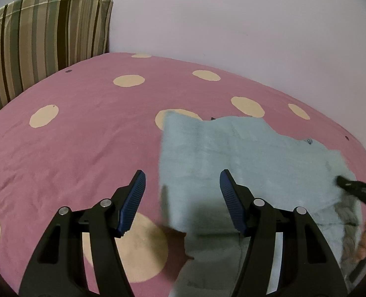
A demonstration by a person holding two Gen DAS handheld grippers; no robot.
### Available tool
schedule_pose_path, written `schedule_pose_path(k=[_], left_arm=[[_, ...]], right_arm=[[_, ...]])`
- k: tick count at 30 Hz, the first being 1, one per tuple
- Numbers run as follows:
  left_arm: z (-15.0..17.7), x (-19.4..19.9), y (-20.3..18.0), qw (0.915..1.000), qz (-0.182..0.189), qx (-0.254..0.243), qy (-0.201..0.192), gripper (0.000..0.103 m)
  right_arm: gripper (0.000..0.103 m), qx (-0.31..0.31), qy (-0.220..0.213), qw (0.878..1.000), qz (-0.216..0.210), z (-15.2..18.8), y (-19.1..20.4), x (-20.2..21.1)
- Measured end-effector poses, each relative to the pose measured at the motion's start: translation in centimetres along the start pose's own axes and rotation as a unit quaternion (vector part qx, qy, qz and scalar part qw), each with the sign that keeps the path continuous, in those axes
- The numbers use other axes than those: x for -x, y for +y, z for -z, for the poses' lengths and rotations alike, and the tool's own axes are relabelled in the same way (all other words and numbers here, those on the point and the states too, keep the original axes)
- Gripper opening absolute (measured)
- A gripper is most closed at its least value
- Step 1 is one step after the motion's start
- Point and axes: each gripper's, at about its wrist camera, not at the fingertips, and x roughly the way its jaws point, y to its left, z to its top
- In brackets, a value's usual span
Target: Fold large clothes
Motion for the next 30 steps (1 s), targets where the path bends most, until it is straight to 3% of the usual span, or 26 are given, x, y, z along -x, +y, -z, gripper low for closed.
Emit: schedule_pose_path(k=[4, 8, 15, 22, 24, 28, 30], left_arm=[[-0.7, -2.0, -1.6, 0.9999, 0.004, -0.013, 0.009, 0.062], [-0.5, -4.5, -3.7, 0.9991, 0.011, -0.028, 0.030, 0.062], [0.9, -8.5, -5.5, 0.9956, -0.012, -0.060, 0.071, 0.062], [1.6, -9.8, -5.5, 0.9936, -0.011, -0.063, 0.093, 0.063], [1.2, -9.1, -5.4, 0.9935, -0.015, -0.062, 0.094, 0.063], [-0.4, -6.0, -5.6, 0.9970, 0.008, -0.051, 0.057, 0.063], [-1.4, -5.6, -6.4, 0.9976, 0.018, -0.053, 0.042, 0.063]], right_arm=[[0.013, 0.009, -0.032, 0.998, 0.052, -0.9, -3.0, 2.4], [0.013, -0.007, -0.027, 0.996, 0.085, -0.8, -6.6, 2.4], [0.013, -0.037, 0.007, 0.994, 0.100, 1.4, -10.9, 0.0], [0.016, -0.039, 0.019, 0.995, 0.094, 2.0, -11.8, -1.3], [0.021, -0.039, 0.027, 0.995, 0.093, 1.7, -11.7, -0.5], [0.056, -0.033, -0.016, 0.992, 0.118, 0.5, -10.7, 2.7], [0.057, -0.013, -0.039, 0.991, 0.127, -0.6, -9.3, 3.7]])
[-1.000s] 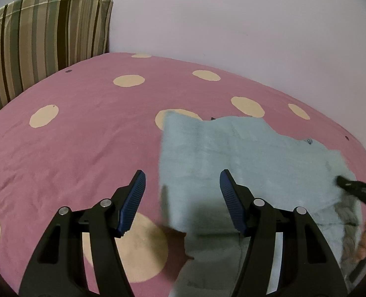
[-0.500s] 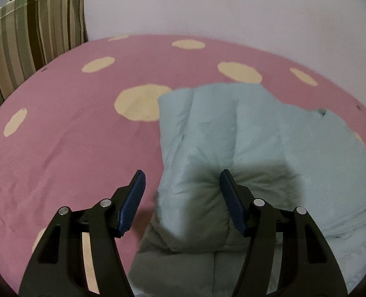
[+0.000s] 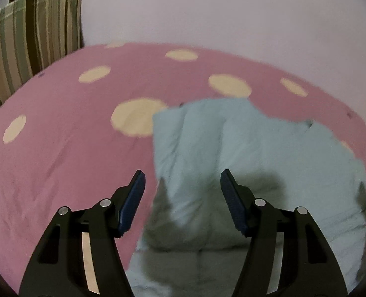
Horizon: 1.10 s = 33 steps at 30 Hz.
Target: Fold large clothes
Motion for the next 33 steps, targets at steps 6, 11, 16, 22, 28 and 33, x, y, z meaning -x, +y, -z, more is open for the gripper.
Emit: schedule_pose_path(k=[6, 11, 16, 22, 28, 33], left_arm=[[-1.4, -3.4, -3.2, 0.9998, -0.004, -0.020, 0.004, 0.063], [-0.7, -6.6, -4.9, 0.9976, -0.036, -0.055, 0.021, 0.063], [0.5, -9.0, -5.3, 0.9956, -0.047, -0.071, 0.040, 0.064], [-0.1, -7.0, -5.1, 0.9958, -0.052, -0.066, 0.035, 0.063], [1.5, -3.5, -5.5, 0.9987, -0.020, -0.043, 0.020, 0.063], [3.6, -5.8, -6.2, 0.9960, -0.028, -0.071, 0.047, 0.065]], right_arm=[[0.057, 0.021, 0.009, 1.000, -0.019, -2.0, 3.5, -4.2], [0.057, 0.042, 0.044, 0.998, 0.000, -1.1, 4.5, -8.5], [0.058, 0.066, 0.048, 0.997, 0.014, 0.5, 4.8, -10.1], [0.058, 0.070, 0.042, 0.996, 0.024, -0.4, 5.4, -8.5], [0.058, 0.072, 0.025, 0.997, -0.006, 1.2, 7.0, -4.9], [0.060, 0.080, 0.054, 0.995, 0.004, 3.5, 6.7, -7.3]])
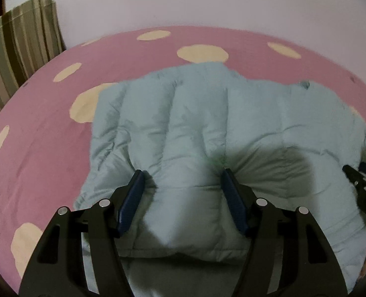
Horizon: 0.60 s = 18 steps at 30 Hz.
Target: Fold large clothes
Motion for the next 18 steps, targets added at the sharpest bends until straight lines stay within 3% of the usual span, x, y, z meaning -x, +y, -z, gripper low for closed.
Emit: schedule_pose_path(k=[4, 7, 9, 11, 13, 18], left_arm=[[-0.4, 0.6, -0.5, 0.9998, -0.011, -0.014, 0.002, 0.064], [-0.1, 3.1, 1.2, 0.9999, 0.005, 0.012, -0.009, 0.064], [0.5, 4.0, 2.7, 0.9994, -0.008, 0.024, -0.023, 0.064], [1.0, 2.8, 3.7, 0.9996, -0.020, 0.022, -0.006, 0.064], [1.6, 0.3, 4.3, 0.9994, -0.006, 0.018, 0.030, 0.065], [0.9, 2.4, 4.9, 0.9996, 0.004, 0.019, 0.021, 0.065]], right_arm=[[0.061, -0.007, 0.003, 1.000, -0.008, -0.4, -0.2, 0.7], [0.061, -0.023, -0.005, 1.000, -0.009, -0.2, -1.3, 2.7], [0.061, -0.035, -0.009, 0.999, 0.008, 0.5, -2.5, 3.5], [0.061, -0.037, 0.001, 0.999, 0.018, 1.2, -3.4, 2.8], [0.062, -0.036, 0.013, 0.999, 0.013, 2.0, -3.6, 1.3], [0.062, -0.034, 0.005, 0.999, 0.008, 1.4, -3.5, 3.6]])
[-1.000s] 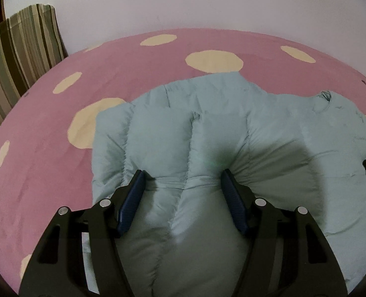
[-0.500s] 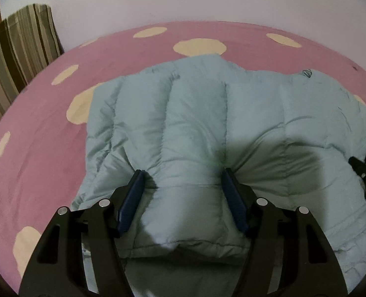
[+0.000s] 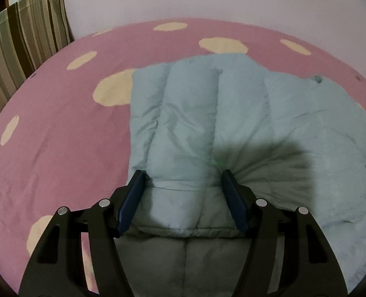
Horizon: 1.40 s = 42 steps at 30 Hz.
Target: Fold large clothes
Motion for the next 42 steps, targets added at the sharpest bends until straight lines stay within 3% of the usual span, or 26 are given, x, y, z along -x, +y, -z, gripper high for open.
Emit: schedule_pose_path(k=[3, 5, 11, 18, 24, 27, 30, 32, 35, 38, 42], left_arm=[[1.4, 2.8, 1.7, 0.9996, 0.025, 0.008, -0.003, 0.065], [2.9, 4.6, 2.7, 0.9997, 0.024, 0.004, -0.008, 0.065], [10.3, 9.9, 6.9, 0.9985, 0.047, 0.028, 0.007, 0.072], [17.8, 13.3, 9.2, 0.9879, 0.123, 0.077, 0.054, 0.072], [20.6, 15.1, 8.5, 0.9879, 0.139, 0.050, 0.046, 0.072], [21.1, 15.4, 8.3, 0.9849, 0.158, 0.054, 0.045, 0.060], [21.6, 15.7, 8.1, 0.9837, 0.166, 0.055, 0.042, 0.043], [21.8, 15.9, 7.7, 0.9811, 0.181, 0.055, 0.041, 0.024], [21.9, 16.3, 7.3, 0.9811, 0.184, 0.048, 0.036, 0.012], [21.6, 17.1, 7.2, 0.9811, 0.185, 0.050, 0.024, 0.007], [20.1, 19.2, 7.7, 0.9799, 0.190, 0.061, -0.007, 0.006]], right_arm=[[0.064, -0.018, -0.007, 1.000, -0.012, 1.1, -1.6, 3.3], [0.072, -0.018, -0.013, 1.000, -0.006, 2.6, -2.9, 5.7], [0.073, -0.027, 0.002, 1.000, 0.009, 9.7, -7.0, 11.0], [0.073, -0.064, 0.041, 0.997, 0.005, 17.6, -9.8, 13.6], [0.073, -0.067, 0.040, 0.997, -0.006, 20.4, -9.3, 15.3], [0.073, -0.071, 0.041, 0.996, -0.020, 21.2, -9.2, 15.8], [0.055, -0.070, 0.039, 0.996, -0.029, 22.2, -8.8, 16.7], [0.034, -0.066, 0.037, 0.996, -0.039, 22.6, -8.6, 17.0], [0.019, -0.062, 0.038, 0.996, -0.058, 22.9, -8.3, 17.3], [0.010, -0.063, 0.029, 0.995, -0.076, 23.2, -8.0, 18.1], [0.007, -0.071, 0.010, 0.992, -0.099, 22.6, -8.0, 19.8]])
